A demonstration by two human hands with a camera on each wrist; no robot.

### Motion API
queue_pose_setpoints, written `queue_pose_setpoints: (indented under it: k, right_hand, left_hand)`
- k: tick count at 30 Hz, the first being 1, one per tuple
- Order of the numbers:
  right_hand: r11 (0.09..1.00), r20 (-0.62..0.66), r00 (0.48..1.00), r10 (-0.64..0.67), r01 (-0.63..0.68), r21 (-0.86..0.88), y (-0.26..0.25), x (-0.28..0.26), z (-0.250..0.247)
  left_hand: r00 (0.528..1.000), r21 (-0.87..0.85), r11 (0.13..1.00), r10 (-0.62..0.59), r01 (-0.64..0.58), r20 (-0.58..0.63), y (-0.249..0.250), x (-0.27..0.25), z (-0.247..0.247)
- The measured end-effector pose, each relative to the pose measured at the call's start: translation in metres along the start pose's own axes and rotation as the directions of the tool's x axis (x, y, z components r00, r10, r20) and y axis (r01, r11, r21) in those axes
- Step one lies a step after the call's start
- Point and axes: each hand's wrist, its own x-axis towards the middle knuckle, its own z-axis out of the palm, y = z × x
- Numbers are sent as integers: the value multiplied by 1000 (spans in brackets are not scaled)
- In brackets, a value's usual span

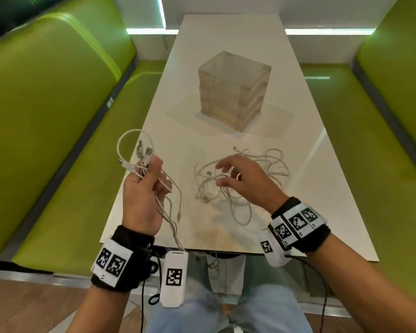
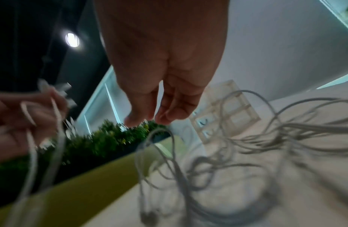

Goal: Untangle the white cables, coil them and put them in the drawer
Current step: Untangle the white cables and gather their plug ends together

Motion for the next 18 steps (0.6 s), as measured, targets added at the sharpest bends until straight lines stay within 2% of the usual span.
queue_pose_setpoints:
  k: [4,8,10,12,15,17,18]
  right_hand:
    - [975,182,983,-35,-7,221,-40,-14,6]
    - [936,160,986,-55,-5,352,-46,-24,14]
    - [915,161,984,-80,8,404,-41,-30,7]
    - [879,85,989,-120,66,472,-38,-36,-6]
    - [879,22,976,-216,184,440,-45,-40,-22]
    - [893,82,949,-305,255,371,-55,-38,-29]
    - [895,128,930,-345,285,342,-60,-36,-31]
  left_hand:
    - [991,78,994,-86,79,101,-14,-11,9]
    - [965,154,982,-142,109,223,-18,-17,9]
    - [954,133,982,-161,131,253,-18,-17,5]
    - [939,60,981,-192,182,287,-18,-16,1]
    - [887,10,952,-289,306,360,-18,-18,2]
    - [850,162,924,-383,348,361,-19,-25,6]
    - [835,279,902,-417,330,359,-20,-28,8]
